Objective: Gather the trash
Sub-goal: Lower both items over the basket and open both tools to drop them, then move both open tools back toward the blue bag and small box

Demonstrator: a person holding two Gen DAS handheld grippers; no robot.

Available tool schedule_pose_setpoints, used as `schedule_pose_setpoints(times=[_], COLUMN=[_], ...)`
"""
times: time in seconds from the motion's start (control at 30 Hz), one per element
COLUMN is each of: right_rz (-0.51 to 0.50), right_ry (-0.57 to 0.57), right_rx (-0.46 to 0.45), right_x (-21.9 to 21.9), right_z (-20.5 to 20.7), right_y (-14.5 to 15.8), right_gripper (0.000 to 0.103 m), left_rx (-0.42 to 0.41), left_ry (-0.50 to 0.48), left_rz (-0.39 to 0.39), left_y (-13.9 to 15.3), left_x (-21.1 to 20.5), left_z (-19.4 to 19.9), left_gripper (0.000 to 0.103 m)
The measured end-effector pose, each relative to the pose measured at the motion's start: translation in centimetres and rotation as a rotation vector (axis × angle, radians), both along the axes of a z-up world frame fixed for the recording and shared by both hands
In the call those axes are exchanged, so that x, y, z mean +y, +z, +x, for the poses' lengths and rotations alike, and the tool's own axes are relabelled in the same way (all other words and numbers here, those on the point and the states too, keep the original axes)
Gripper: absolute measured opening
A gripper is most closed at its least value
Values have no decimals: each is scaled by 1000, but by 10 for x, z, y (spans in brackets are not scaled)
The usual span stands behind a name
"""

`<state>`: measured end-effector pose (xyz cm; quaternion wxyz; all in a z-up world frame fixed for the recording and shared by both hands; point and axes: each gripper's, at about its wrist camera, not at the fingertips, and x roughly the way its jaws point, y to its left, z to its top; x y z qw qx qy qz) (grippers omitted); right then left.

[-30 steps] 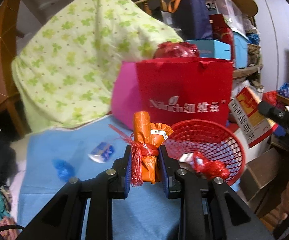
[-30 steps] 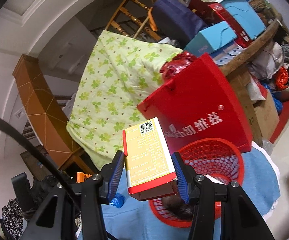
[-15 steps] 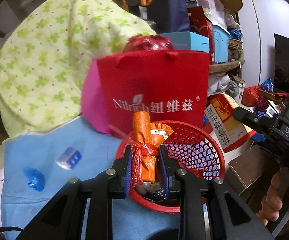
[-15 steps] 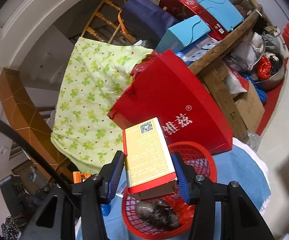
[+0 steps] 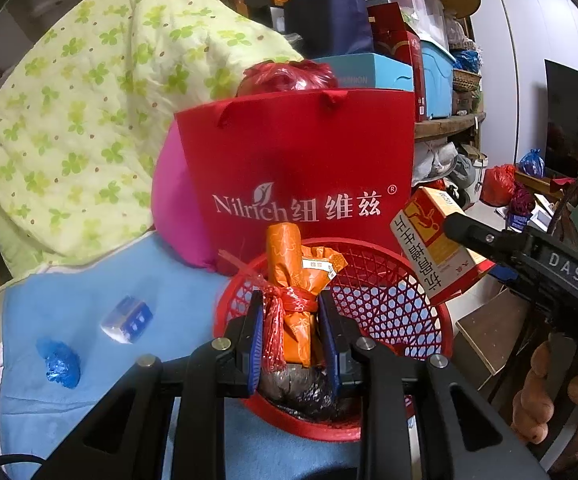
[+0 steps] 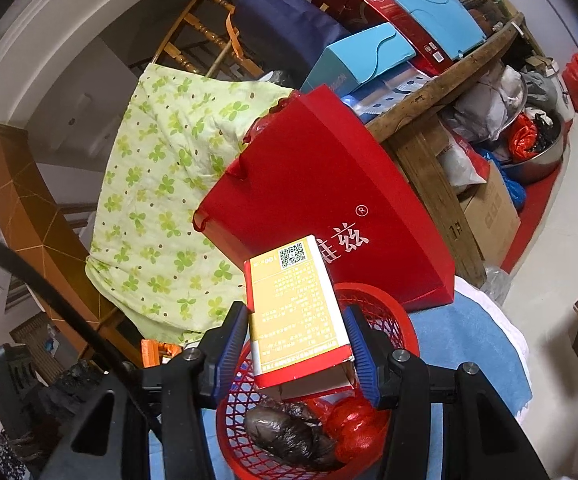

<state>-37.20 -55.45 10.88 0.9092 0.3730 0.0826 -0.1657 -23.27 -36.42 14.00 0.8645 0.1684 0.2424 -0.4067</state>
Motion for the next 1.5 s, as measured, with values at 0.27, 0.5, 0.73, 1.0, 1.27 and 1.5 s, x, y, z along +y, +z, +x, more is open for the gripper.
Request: schedule_pose_setpoints(times=[0.27, 0.5, 0.73, 1.0, 1.27, 1.5], right_rz=[44, 54, -6, -125, -194, -157], right_ry=[12, 37, 102, 264, 469, 570], right_rx=[29, 40, 15, -21, 61, 236], right_x=[-17, -7, 24, 94, 179, 212], right_z=[21, 24, 32, 72, 139, 203], right_y=[-14, -17, 6, 39, 28, -19], right_gripper=[66, 69, 69, 69, 70, 72], left_rx=[-15, -61, -46, -3, 29, 87], left_ry=[-2, 65, 244, 508, 662, 729], left_rz=[-30, -6, 68, 126, 111, 65], left_y=[-2, -5, -36, -72, -97, -122], left_x=[4, 38, 115, 224, 293, 313], left_z=[5, 17, 59, 110, 143, 177], left_gripper=[60, 66, 68, 67, 67, 67])
